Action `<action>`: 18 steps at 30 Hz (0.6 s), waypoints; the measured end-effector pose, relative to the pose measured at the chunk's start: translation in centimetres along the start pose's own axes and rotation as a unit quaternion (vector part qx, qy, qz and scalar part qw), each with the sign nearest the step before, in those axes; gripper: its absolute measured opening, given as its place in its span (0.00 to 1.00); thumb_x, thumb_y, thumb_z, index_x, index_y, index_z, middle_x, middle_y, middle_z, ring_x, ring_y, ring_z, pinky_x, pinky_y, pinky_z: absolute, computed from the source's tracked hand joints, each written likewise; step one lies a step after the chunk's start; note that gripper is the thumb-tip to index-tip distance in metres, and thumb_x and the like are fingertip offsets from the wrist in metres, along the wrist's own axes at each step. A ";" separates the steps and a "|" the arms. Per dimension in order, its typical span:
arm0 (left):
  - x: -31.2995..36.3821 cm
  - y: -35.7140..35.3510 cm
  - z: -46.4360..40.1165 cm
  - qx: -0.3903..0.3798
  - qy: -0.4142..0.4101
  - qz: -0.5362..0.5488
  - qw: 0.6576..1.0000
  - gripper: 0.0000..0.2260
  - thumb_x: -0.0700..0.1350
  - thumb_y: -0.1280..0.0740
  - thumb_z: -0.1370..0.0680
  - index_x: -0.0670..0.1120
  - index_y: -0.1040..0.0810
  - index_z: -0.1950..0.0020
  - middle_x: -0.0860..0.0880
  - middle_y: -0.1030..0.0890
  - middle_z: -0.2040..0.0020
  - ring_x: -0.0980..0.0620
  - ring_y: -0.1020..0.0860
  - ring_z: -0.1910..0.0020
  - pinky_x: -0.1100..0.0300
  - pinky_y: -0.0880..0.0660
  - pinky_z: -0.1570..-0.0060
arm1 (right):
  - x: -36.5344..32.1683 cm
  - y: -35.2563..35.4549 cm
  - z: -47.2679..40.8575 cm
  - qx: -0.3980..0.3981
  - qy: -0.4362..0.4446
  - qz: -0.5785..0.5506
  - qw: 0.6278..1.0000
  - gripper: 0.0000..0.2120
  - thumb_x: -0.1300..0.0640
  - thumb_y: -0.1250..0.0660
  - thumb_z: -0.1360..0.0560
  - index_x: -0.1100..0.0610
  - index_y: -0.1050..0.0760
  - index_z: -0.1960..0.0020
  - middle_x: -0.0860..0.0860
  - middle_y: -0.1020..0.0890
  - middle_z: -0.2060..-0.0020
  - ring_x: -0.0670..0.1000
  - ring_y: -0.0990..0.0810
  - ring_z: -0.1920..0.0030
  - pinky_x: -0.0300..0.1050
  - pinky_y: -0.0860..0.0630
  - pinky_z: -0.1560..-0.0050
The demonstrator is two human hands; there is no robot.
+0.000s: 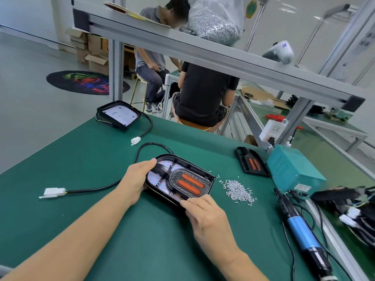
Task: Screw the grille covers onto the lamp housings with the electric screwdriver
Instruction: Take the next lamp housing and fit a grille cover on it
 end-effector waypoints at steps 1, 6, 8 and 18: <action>0.0 0.1 0.0 -0.008 -0.003 0.000 1.000 0.12 0.45 0.36 0.21 0.38 0.19 0.48 0.42 0.15 0.53 0.48 0.17 0.59 0.57 0.22 0.57 | 0.1 0.0 0.1 -0.008 0.001 -0.004 1.000 0.07 0.66 0.28 0.28 0.59 0.17 0.51 0.49 0.17 0.59 0.54 0.21 0.62 0.43 0.22 0.60; 0.1 0.3 -0.4 -0.038 0.002 -0.018 0.999 0.11 0.44 0.38 0.20 0.38 0.19 0.46 0.40 0.17 0.50 0.46 0.18 0.57 0.54 0.23 0.52 | 0.4 0.2 0.2 -0.013 0.016 0.004 1.000 0.06 0.59 0.31 0.24 0.55 0.17 0.49 0.44 0.17 0.55 0.51 0.22 0.57 0.45 0.24 0.56; 0.1 0.0 -0.5 -0.049 0.007 -0.045 0.998 0.11 0.44 0.37 0.21 0.38 0.19 0.46 0.40 0.17 0.49 0.46 0.19 0.57 0.54 0.24 0.52 | 0.5 0.5 0.2 0.004 0.011 -0.004 1.000 0.08 0.55 0.34 0.22 0.53 0.17 0.47 0.44 0.17 0.48 0.50 0.23 0.50 0.46 0.26 0.48; 0.1 -2.9 -0.8 -0.027 -0.106 -0.204 0.973 0.09 0.40 0.37 0.21 0.39 0.18 0.50 0.44 0.17 0.48 0.50 0.21 0.51 0.57 0.27 0.44 | 1.8 0.8 1.0 -0.206 -0.206 -0.020 0.956 0.38 0.26 0.51 0.30 0.40 0.38 0.25 0.43 0.49 0.21 0.46 0.43 0.25 0.40 0.50 0.26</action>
Point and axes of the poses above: each hand's wrist, its own z-axis away from the middle knuckle, its own y-axis out of the back of the hand, x = y × z, the point moved 2 cm from there along -z, towards the middle knuckle
